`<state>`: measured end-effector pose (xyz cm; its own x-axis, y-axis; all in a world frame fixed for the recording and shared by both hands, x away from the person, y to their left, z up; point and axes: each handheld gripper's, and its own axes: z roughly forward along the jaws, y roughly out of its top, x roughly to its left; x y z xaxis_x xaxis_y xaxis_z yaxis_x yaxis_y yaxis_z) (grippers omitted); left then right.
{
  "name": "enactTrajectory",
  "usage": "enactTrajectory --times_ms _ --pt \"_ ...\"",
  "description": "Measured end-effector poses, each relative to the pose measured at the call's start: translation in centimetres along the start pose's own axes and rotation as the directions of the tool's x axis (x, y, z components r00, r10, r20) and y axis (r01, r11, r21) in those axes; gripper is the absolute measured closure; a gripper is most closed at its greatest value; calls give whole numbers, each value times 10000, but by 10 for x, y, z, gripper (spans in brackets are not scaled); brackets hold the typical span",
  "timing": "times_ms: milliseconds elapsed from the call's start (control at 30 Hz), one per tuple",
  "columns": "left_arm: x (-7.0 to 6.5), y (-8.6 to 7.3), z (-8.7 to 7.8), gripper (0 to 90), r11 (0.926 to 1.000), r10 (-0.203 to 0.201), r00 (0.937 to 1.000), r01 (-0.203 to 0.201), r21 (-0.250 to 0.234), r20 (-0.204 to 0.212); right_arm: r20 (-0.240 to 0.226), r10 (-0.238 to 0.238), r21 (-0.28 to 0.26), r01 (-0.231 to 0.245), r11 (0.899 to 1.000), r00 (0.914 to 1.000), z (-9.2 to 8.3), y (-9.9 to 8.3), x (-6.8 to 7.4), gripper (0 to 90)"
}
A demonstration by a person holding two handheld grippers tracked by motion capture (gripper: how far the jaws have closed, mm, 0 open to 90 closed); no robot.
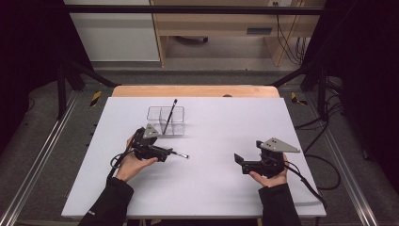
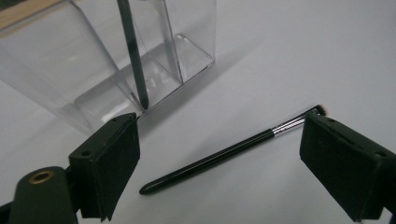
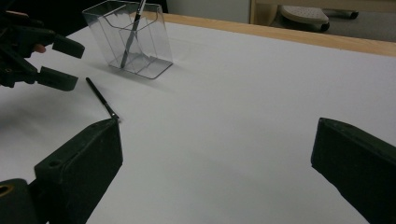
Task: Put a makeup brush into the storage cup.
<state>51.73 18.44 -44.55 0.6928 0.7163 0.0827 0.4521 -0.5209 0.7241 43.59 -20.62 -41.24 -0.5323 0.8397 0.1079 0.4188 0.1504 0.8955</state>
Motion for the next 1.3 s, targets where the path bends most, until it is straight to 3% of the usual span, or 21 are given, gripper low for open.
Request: enactTrajectory --times_ms 233,700,1000,1300 --pt "-7 -1 17 150 9972 488 9986 -498 566 195 -7 4 15 -4 10000 10000 0 0 0 27" --pt "-14 -2 31 269 9905 946 9942 -992 950 515 -14 3 -9 -3 10000 10000 0 0 0 27" --pt "-14 -2 31 376 9898 947 9924 -1024 992 787 -24 4 1 -4 10000 10000 0 0 0 27" --pt "-12 -3 31 490 9912 608 9898 -750 1087 1286 -27 3 -6 -3 10000 10000 0 0 0 28"
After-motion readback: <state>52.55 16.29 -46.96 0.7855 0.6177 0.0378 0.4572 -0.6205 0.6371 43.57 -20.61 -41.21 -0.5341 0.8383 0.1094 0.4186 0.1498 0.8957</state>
